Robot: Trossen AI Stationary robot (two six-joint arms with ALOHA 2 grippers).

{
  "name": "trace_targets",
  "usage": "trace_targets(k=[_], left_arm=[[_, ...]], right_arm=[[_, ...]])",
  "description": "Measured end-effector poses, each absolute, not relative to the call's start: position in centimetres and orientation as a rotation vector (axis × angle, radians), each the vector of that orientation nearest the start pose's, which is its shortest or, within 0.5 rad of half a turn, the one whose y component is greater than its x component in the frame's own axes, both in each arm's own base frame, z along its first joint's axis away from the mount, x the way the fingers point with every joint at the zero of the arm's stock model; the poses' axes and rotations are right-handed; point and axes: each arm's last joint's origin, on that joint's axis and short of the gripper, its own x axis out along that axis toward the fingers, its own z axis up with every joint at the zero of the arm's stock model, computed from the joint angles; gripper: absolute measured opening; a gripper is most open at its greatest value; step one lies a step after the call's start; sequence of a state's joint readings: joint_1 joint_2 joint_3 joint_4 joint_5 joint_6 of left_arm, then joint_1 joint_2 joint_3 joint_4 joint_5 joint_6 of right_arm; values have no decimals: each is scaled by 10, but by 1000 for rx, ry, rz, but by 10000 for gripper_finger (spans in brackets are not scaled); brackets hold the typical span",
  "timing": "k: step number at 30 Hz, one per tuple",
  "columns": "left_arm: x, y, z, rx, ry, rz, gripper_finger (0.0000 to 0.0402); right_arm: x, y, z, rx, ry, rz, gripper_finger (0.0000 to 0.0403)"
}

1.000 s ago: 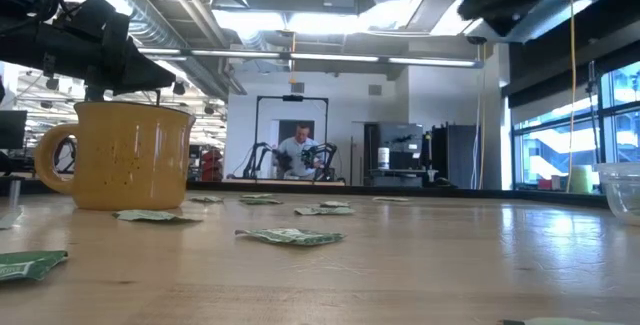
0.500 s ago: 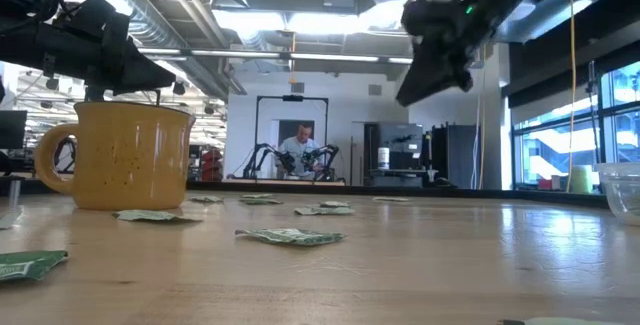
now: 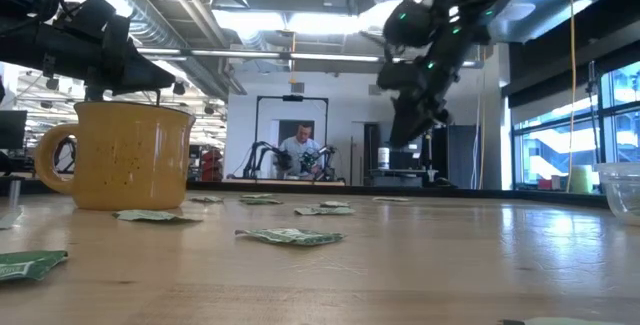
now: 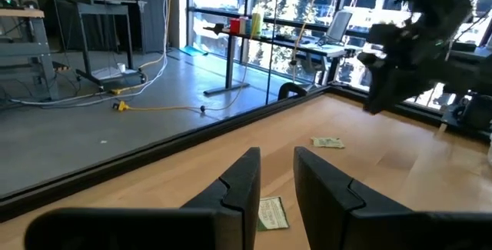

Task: Pick and place Stevia / Truvia into bins
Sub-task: Put the green stevia packet into the transparent container

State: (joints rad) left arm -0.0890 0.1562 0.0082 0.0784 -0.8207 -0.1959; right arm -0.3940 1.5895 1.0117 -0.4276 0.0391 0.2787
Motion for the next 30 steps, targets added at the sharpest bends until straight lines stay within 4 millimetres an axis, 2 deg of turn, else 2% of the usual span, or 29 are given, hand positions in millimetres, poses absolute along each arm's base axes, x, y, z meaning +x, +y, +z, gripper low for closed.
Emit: trace_targets(k=[8,14,19,30], left_arm=[[99,12,162,-155,-8,735,75],[99,12,162,-155,-8,735,75],[99,12,161,-154,-5,735,75],[99,12,161,-152,0,733,75]], right_arm=[[314,-157,179,426,1167,-559,69],[320,-174,158,423,1275,-553,69],[320,-181,147,433,1302,-569,69],[318,-187,138,450,1321,-585,69]])
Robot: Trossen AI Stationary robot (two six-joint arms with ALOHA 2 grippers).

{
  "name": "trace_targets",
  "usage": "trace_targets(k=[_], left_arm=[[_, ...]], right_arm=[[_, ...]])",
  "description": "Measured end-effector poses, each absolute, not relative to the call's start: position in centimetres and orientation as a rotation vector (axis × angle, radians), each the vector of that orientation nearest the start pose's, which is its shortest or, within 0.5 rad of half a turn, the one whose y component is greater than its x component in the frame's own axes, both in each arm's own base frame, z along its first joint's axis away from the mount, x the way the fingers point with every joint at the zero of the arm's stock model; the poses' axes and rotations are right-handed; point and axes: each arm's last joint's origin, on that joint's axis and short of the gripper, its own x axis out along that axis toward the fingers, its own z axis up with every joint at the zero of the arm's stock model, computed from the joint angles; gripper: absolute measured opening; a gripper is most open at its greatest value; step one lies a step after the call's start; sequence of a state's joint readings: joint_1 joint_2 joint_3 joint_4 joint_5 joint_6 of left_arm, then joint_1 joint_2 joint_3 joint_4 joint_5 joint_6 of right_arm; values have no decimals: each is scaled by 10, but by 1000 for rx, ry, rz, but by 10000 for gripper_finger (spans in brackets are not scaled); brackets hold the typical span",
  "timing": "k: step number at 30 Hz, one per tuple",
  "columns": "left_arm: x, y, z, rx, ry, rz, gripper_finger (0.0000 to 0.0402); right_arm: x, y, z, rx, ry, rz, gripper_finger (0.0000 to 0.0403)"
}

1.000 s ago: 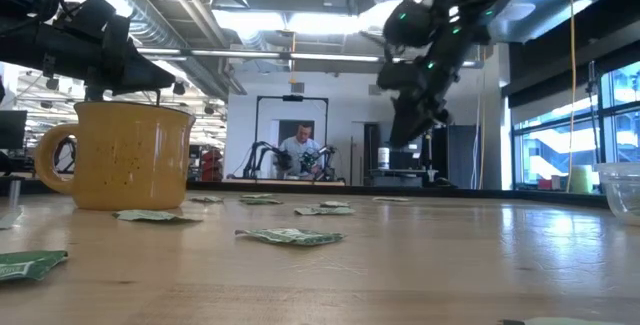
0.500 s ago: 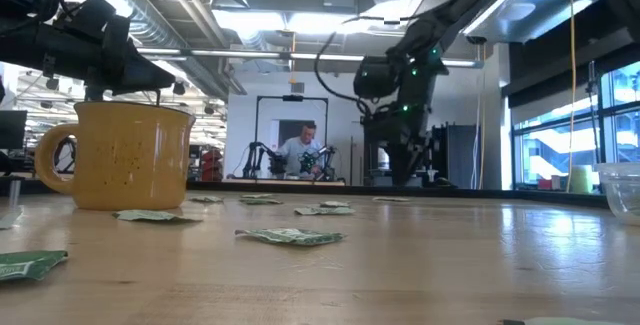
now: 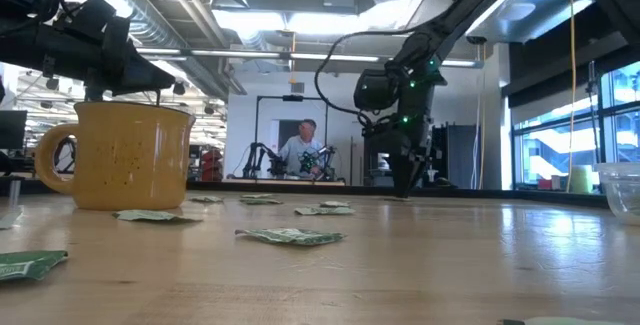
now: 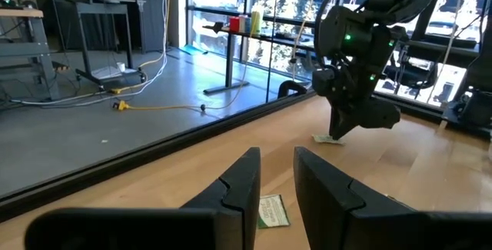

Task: Pick and place Stevia / Truvia into bins
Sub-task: Put the green stevia packet into the transparent container

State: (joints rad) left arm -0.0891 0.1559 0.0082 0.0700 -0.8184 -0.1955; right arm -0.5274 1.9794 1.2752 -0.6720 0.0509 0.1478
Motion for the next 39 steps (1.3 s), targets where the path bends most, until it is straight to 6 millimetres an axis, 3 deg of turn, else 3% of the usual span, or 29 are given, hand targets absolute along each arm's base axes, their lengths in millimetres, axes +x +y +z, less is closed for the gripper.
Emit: trace_targets(k=[11,20,25,30,34,39], left_arm=[[99,12,161,-152,0,732,75],[99,12,161,-152,0,732,75],[99,12,161,-152,0,732,75],[99,12,161,-152,0,732,75],[99,12,161,-152,0,732,75],[99,12,161,-151,3,733,75]], right_arm=[[319,-187,127,472,1361,-580,67],[318,-186,126,472,1373,-572,9],[318,-185,129,464,1370,-576,6],[310,-167,155,441,1386,-550,2],[303,-141,206,419,1316,-518,2],[274,-89,260,444,1324,-504,1]])
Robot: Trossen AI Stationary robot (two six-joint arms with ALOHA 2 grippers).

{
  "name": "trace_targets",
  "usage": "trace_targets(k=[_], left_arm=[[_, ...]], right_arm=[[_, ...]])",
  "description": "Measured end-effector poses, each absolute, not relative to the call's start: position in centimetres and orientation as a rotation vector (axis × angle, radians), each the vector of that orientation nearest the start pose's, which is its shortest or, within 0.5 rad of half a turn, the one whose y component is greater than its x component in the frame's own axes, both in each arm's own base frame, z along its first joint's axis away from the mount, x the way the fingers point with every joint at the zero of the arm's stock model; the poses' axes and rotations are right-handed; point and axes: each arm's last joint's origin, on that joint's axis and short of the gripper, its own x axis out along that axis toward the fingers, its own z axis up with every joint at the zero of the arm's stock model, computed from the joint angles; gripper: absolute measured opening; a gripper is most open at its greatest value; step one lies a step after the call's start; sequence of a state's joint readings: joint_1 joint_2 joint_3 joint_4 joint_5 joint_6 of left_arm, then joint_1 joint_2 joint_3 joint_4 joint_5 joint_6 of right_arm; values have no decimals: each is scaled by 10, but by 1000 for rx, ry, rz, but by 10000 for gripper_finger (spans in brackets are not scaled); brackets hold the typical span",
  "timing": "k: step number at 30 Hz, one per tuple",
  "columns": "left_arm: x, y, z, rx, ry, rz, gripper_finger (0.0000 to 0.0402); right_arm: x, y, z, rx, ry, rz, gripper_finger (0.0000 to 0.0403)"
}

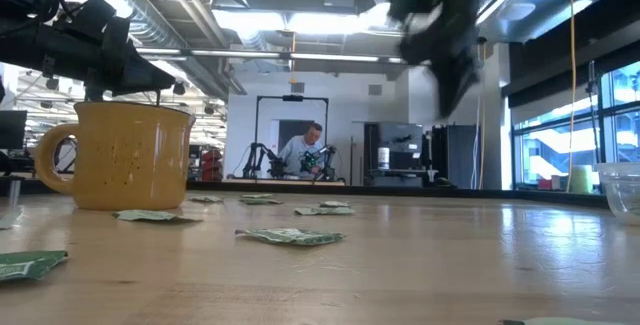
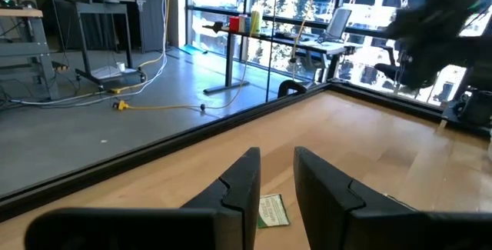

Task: Pick and place Stevia / Truvia into bins
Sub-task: Put the green stevia packet into the transparent container

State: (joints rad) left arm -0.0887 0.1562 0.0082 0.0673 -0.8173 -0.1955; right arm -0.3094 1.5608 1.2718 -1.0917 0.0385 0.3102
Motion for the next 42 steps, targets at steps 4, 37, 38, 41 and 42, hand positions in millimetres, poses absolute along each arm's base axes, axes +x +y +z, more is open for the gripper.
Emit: trace_targets(k=[4,37,38,41,42], left_arm=[[99,12,161,-150,4,732,75],[99,12,160,-150,5,733,75],[99,12,160,-150,5,733,75],[99,12,160,-151,5,732,75],[99,12,161,-150,2,732,75]], right_arm=[[244,-42,291,490,1351,-508,1],[148,61,183,746,1391,-550,12],[148,61,183,744,1393,-551,17],[147,61,183,743,1395,-552,42],[147,61,183,740,1401,-558,52]])
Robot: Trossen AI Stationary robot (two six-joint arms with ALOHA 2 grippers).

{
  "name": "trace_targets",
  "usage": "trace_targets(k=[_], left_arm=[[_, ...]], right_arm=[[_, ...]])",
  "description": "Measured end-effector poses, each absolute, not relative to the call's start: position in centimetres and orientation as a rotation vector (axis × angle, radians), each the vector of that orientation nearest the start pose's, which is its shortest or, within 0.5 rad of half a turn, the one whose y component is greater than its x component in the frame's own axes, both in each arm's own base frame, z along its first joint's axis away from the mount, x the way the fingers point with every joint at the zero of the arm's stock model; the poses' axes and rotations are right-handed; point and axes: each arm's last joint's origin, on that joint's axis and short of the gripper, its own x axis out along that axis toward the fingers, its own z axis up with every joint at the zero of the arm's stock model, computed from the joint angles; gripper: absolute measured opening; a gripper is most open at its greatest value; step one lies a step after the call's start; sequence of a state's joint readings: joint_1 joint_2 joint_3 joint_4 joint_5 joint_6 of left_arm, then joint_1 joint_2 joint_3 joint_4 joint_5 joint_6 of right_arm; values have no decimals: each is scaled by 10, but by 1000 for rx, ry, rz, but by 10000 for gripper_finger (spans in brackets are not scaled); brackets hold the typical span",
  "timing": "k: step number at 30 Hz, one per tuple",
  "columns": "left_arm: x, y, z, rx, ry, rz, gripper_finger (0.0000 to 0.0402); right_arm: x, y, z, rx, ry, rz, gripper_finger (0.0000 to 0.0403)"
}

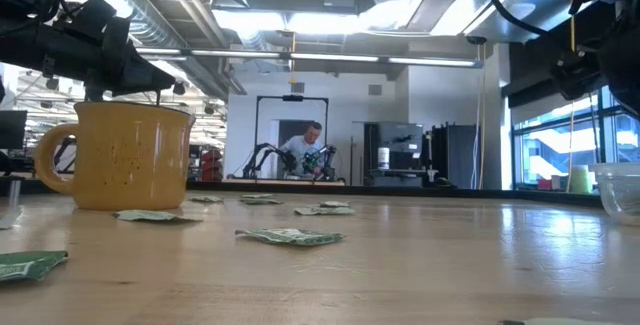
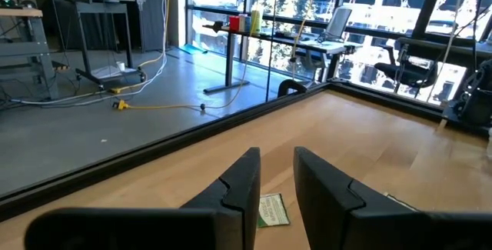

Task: Pick and place Stevia / Truvia into bins
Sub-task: Put the green stevia packet into the transparent container

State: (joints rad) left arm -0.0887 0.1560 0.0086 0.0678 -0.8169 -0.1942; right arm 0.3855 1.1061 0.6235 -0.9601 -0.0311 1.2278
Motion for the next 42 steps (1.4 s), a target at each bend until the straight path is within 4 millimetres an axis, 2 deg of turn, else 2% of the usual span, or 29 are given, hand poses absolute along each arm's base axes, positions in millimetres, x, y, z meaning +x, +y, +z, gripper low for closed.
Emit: trace_targets(k=[4,8,13,16,19,24,28,33,42], left_arm=[[100,12,168,-66,-22,711,75],[101,10,177,3,-85,628,75],[105,0,183,166,-135,250,79],[106,-7,186,166,-188,29,98],[108,-12,185,111,-179,-54,123],[119,-23,186,102,-52,-107,146],[133,-40,200,162,92,-159,140],[156,-72,221,248,296,-199,127],[189,-135,238,235,773,-163,123]], right_arm=[[146,60,195,722,1412,-618,88],[153,62,219,646,1281,-630,107],[168,69,237,566,1080,-520,112],[178,73,241,521,982,-441,112],[185,76,244,482,933,-366,112],[189,78,247,466,895,-322,113],[189,78,247,466,896,-323,113],[189,77,247,464,896,-323,113],[189,77,247,437,901,-310,113]])
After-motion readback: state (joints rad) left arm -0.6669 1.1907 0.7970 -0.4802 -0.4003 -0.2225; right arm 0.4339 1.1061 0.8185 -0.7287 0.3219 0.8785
